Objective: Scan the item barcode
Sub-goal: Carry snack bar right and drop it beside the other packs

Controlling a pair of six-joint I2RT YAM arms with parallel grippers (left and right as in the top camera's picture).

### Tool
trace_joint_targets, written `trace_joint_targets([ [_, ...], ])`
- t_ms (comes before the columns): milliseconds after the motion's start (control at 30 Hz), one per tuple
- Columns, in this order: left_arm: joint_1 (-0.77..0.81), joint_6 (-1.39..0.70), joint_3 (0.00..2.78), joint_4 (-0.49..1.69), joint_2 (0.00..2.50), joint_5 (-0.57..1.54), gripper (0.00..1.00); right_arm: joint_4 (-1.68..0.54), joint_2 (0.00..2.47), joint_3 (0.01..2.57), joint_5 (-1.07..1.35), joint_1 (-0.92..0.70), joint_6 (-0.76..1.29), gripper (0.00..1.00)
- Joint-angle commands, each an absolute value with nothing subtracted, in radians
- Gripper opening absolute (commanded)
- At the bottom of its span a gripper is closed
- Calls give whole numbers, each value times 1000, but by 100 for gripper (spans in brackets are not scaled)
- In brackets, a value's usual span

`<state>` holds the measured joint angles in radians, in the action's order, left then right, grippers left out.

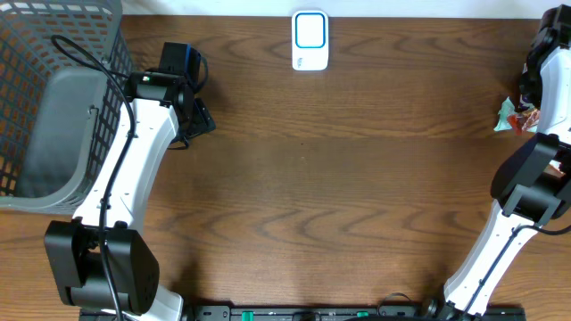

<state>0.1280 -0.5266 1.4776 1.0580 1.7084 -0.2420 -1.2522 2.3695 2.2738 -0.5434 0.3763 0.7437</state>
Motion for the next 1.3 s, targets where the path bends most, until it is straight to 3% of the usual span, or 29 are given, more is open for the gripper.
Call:
trace_joint_targets([
  [0, 128, -539, 1477, 1061, 1719, -251, 98, -1255, 2376, 2249, -554, 396, 763, 2],
  [367, 128, -539, 1477, 1061, 1719, -251, 98, -1159, 2376, 2079, -567, 411, 762, 10],
  [500, 128, -539, 1477, 1061, 1719, -251, 98, -1168, 2373, 2080, -567, 420, 760, 21],
  [700, 128, -539, 1477, 1061, 1719, -251, 98, -1208, 2334, 2081, -566, 415, 663, 23],
  [733, 128, -539, 1477, 1061, 1719, -251, 98, -1223, 2320, 2081, -567, 415, 649, 28],
  [767, 128, -539, 1477, 1061, 1719, -252, 98, -1235, 2303, 2081, -571, 413, 629, 39],
  [800, 128, -539, 1477, 1061, 1719, -251, 98, -1248, 2285, 2081, -570, 413, 598, 99],
  [1267, 128, -539, 1477, 1061, 1719, -251, 98, -1525, 1915, 2078, -387, 306, 533, 99],
])
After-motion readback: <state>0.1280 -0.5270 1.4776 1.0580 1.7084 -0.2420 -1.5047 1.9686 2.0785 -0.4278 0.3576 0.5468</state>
